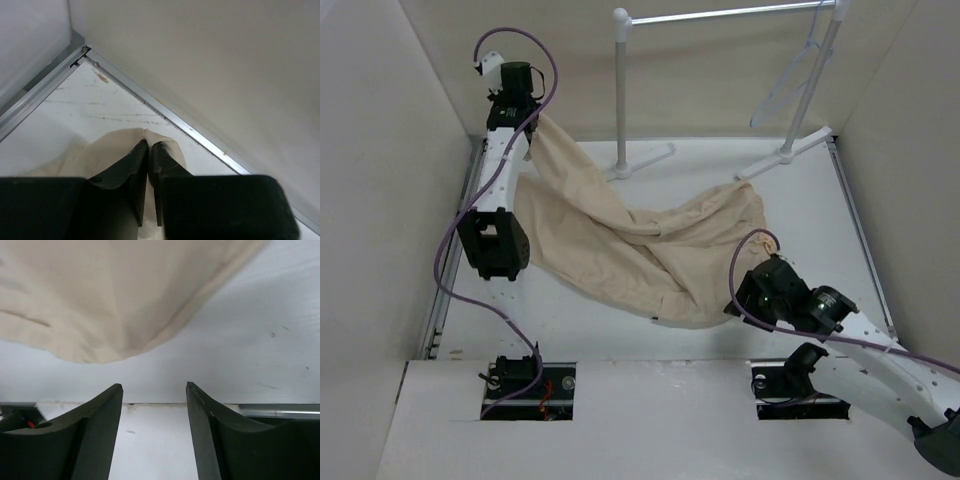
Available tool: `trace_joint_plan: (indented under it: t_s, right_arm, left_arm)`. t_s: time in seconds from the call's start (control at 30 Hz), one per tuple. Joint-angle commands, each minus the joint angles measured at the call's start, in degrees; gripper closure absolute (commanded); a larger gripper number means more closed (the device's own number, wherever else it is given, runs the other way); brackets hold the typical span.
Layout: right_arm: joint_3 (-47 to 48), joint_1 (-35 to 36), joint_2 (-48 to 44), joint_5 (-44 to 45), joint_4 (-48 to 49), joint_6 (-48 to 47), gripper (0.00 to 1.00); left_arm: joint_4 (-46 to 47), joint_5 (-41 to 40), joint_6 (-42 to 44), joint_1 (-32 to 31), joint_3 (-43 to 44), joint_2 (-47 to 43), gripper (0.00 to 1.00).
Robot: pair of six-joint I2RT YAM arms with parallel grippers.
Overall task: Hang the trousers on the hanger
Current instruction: Flatten out the trousers at the center of the board.
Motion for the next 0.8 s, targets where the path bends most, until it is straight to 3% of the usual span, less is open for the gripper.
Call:
trace_joint_plan:
  t_s: [0.0,0.03,0.13,0.2,0.33,0.43,0.47,0.57,0.63,0.77]
  right_arm:
    - [8.8,-1.6,1.9,1.3,0.4,-5.9,0.38]
    - [10.7,-2.9,3.4,1.8,1.0,-7.3,0.37]
    - [15.3,-6.1,8.9,3.8,5.0,-11.8,0.38]
    - [17.1,-9.2,12.3,5.2,9.4,-13.7,0.46]
    - [21.2,-11.9,19.4,4.0,16.1,-15.9,0.79]
    - [21.0,-11.1,21.8,4.9,17.2,-16.3,0.80]
    - [20.1,-10.6,22.3,5.0,17.6,-16.3,0.77]
    - [16.7,-8.6,23.9,4.7,20.2,-16.3,0.50]
    - [15.2,-5.9,26.2,4.8,21.7,-16.3,0.38]
    - [13.2,-1.1,31.0,5.8,23.5,-15.6,0.35]
  left_arm:
    - [1.0,-4.1,2.5,0.9,9.7,5.7,0.89]
    - [1.6,-3.9,2.5,1.2,10.4,6.7,0.79]
    - [1.2,-0.4,2.7,2.3,6.4,4.4,0.35]
    - [1.1,0.2,2.8,2.6,-4.1,-2.9,0.22]
    - [5.2,-2.1,-2.2,2.4,-34.1,-22.4,0.22]
    - [6.7,-3.1,-7.5,2.3,-53.2,-34.8,0.31]
    - [6.3,-2.7,-9.0,2.3,-57.4,-37.1,0.33]
    - [5.9,1.2,-12.6,2.8,-66.7,-39.4,0.40]
    - [6.9,3.0,-13.4,3.7,-69.7,-37.4,0.41]
    - [7.3,5.6,-13.4,3.9,-68.9,-29.2,0.40]
